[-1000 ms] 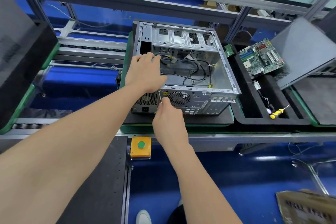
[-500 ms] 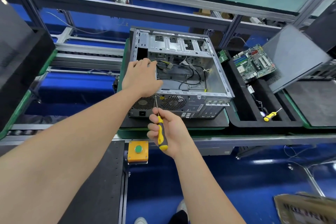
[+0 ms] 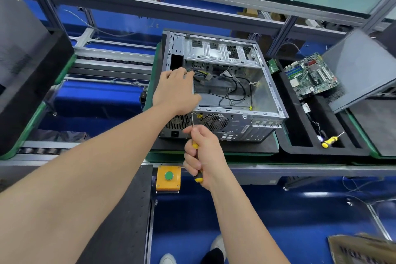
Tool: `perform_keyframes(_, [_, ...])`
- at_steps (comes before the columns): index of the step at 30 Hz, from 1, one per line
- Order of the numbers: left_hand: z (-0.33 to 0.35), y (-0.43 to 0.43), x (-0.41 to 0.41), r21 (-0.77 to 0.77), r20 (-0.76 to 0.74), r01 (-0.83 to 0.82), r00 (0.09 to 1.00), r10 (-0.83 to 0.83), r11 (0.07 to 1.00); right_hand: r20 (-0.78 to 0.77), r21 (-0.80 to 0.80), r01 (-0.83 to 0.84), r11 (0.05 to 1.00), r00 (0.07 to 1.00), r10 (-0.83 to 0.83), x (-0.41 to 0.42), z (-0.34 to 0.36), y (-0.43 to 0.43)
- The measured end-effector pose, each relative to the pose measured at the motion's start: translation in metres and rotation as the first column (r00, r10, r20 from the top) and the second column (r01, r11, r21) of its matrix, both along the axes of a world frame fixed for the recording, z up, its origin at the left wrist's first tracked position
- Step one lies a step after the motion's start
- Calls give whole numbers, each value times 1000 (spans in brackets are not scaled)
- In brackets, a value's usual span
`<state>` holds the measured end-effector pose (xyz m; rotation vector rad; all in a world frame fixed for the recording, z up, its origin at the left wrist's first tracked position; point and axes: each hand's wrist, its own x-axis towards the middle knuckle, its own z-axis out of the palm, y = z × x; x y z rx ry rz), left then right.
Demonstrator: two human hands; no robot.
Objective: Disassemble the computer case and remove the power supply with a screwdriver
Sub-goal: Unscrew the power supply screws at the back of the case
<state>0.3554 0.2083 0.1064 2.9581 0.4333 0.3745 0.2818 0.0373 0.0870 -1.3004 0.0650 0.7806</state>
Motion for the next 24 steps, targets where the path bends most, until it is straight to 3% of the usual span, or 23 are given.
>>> perform_keyframes(2, [1, -1, 0, -3, 3, -5, 1000, 5, 1000, 386, -421, 50, 906, 914, 129, -3, 4, 4])
perform_keyframes(4, [1, -1, -1, -8, 3, -8, 1000, 8, 1000, 566, -715, 215, 665, 736, 371, -6, 5, 8])
perform_keyframes(5, [2, -1, -1, -9, 2, -8, 1000, 8, 1000, 586, -767, 293, 571, 683, 437, -9, 4, 10])
perform_keyframes(7, [3, -2, -1, -11, 1, -5, 1000, 5, 1000, 639, -749, 392, 533, 639, 428, -14, 0, 13])
perform_keyframes(9, [3, -2, -1, -9, -3, -2, 1000, 2, 1000, 669, -697, 382, 607, 652, 357, -12, -1, 12])
perform_keyframes(11, [4, -1, -1, -7, -10, 1, 1000, -1, 1000, 616, -639, 274, 718, 741, 266, -8, 4, 9])
perform_keyframes(12, [4, -1, -1, -7, -12, 2, 1000, -2, 1000, 512, -582, 187, 791, 841, 177, -4, 7, 8])
perform_keyframes(14, [5, 0, -1, -4, -13, 0, 1000, 0, 1000, 116, -350, 27, 937, 993, 15, 4, 12, 4])
perform_keyframes(16, [5, 0, -1, 1, -13, 2, 1000, -2, 1000, -149, -88, -26, 996, 989, 13, 9, 16, -2])
perform_keyframes(18, [4, 1, -1, 2, -13, 1, 1000, -1, 1000, -244, 122, -51, 991, 966, 80, 10, 15, -9])
perform_keyframes(21, [3, 1, 0, 6, -10, -5, 1000, 5, 1000, -395, 410, -35, 911, 894, 212, 3, 8, -13])
perform_keyframes(24, [1, 2, 0, 1, -4, -4, 1000, 4, 1000, -510, 578, 81, 812, 813, 281, 0, 2, -13])
